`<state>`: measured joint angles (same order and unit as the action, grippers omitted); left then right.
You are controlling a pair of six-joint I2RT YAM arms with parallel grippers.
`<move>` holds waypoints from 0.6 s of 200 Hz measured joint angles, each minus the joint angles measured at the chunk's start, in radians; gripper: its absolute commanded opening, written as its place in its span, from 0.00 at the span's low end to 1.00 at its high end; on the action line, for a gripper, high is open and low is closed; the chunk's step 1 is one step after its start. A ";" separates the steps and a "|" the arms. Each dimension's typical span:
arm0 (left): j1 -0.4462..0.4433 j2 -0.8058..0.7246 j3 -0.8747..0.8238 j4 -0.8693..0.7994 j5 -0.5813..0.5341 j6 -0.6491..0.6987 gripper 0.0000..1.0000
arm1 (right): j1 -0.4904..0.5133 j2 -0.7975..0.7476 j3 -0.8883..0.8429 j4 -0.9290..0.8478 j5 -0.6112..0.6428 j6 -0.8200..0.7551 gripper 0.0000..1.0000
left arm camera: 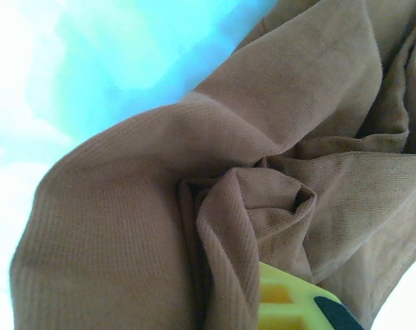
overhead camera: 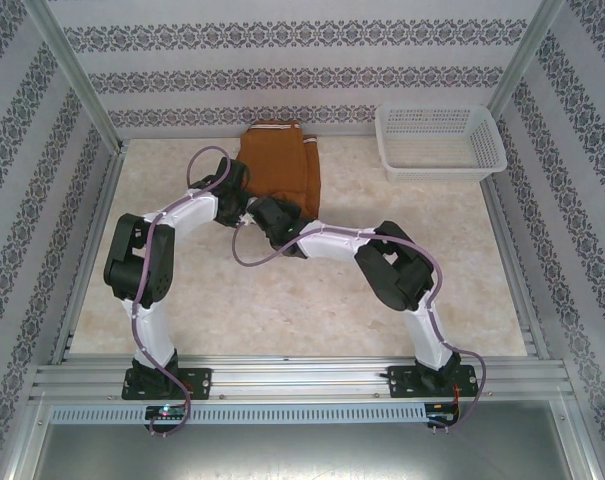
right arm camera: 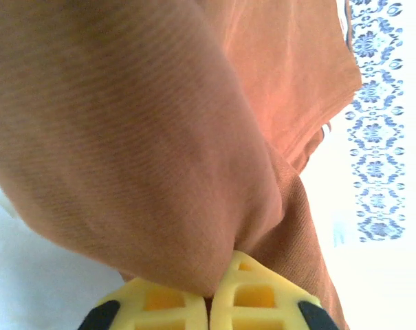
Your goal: Roll up the long pants
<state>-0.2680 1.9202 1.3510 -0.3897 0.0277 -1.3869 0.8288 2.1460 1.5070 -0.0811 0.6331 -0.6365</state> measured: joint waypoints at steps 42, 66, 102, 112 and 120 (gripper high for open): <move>0.003 -0.002 -0.007 0.005 0.008 0.012 0.00 | -0.043 -0.007 0.101 -0.197 -0.169 0.110 0.15; 0.006 -0.002 -0.006 0.005 0.023 0.021 0.00 | -0.064 -0.036 0.115 -0.263 -0.235 0.172 0.78; 0.019 -0.002 -0.004 -0.014 0.025 0.039 0.00 | -0.103 -0.145 0.113 -0.322 -0.235 0.220 0.94; 0.022 -0.002 -0.003 -0.018 0.025 0.044 0.00 | -0.116 -0.168 0.113 -0.326 -0.234 0.223 0.94; 0.022 -0.002 -0.002 -0.021 0.026 0.045 0.00 | -0.126 -0.177 0.115 -0.330 -0.235 0.228 0.94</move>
<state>-0.2462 1.9179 1.3487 -0.4110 0.0532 -1.3418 0.7033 1.9690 1.6222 -0.4110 0.3981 -0.4088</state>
